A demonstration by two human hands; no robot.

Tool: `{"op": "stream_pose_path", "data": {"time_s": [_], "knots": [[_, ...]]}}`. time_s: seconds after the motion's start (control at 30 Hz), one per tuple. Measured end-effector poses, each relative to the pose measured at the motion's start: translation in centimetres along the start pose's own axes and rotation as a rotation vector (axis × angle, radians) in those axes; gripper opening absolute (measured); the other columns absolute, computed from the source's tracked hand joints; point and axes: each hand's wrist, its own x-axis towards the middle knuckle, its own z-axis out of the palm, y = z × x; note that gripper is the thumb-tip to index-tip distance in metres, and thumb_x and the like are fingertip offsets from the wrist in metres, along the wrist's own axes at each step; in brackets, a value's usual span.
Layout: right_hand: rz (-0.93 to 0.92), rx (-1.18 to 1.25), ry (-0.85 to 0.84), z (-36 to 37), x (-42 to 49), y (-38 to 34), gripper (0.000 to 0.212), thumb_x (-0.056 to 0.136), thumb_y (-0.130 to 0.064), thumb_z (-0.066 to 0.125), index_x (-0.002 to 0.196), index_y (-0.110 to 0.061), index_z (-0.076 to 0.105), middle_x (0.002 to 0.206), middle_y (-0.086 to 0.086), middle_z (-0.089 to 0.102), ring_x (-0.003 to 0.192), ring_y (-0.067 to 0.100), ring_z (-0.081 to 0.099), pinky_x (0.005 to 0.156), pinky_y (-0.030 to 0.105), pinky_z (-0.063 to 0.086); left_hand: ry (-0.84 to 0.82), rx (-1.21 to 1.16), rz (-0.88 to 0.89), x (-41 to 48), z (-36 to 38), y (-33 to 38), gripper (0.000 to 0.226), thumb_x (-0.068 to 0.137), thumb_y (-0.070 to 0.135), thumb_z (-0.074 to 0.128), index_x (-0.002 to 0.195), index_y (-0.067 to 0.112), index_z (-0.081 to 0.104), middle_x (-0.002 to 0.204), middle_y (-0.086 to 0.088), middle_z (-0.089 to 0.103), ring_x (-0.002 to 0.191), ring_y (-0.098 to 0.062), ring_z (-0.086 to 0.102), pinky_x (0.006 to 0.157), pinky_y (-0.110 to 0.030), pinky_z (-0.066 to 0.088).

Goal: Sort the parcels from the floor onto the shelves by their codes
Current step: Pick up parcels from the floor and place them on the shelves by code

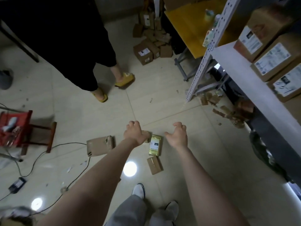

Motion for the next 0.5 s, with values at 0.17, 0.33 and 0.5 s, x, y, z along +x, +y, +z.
{"op": "stream_pose_path", "data": {"time_s": [0.17, 0.33, 0.5], "knots": [[0.033, -0.004, 0.038, 2.9, 4.3, 5.9, 0.055, 0.083, -0.029, 0.072, 0.130, -0.011, 0.049, 0.133, 0.013, 0.044, 0.113, 0.035, 0.058, 0.091, 0.034, 0.046, -0.071, 0.062, -0.069, 3.8, 8.8, -0.1, 0.087, 0.080, 0.056, 0.067, 0.143, 0.008, 0.033, 0.141, -0.013, 0.037, 0.132, -0.031, 0.036, 0.104, -0.042, 0.039], [0.035, 0.036, 0.065, 8.6, 9.4, 11.9, 0.053, 0.085, -0.030, 0.070, 0.130, -0.012, 0.048, 0.134, 0.012, 0.044, 0.113, 0.034, 0.058, 0.089, 0.034, 0.047, -0.080, 0.087, -0.129, 8.3, 19.1, -1.7, 0.087, 0.081, 0.055, 0.067, 0.144, 0.008, 0.029, 0.141, -0.013, 0.038, 0.130, -0.030, 0.038, 0.101, -0.039, 0.039], [0.026, 0.145, 0.060, 17.0, 13.8, 18.3, 0.049, 0.086, -0.026, 0.067, 0.129, -0.011, 0.049, 0.135, 0.010, 0.045, 0.113, 0.031, 0.058, 0.082, 0.027, 0.041, -0.084, 0.136, -0.160, 14.1, 29.5, -5.0, 0.069, 0.081, 0.049, 0.070, 0.136, 0.018, 0.044, 0.144, -0.013, 0.032, 0.132, -0.031, 0.033, 0.101, -0.037, 0.038]]}}
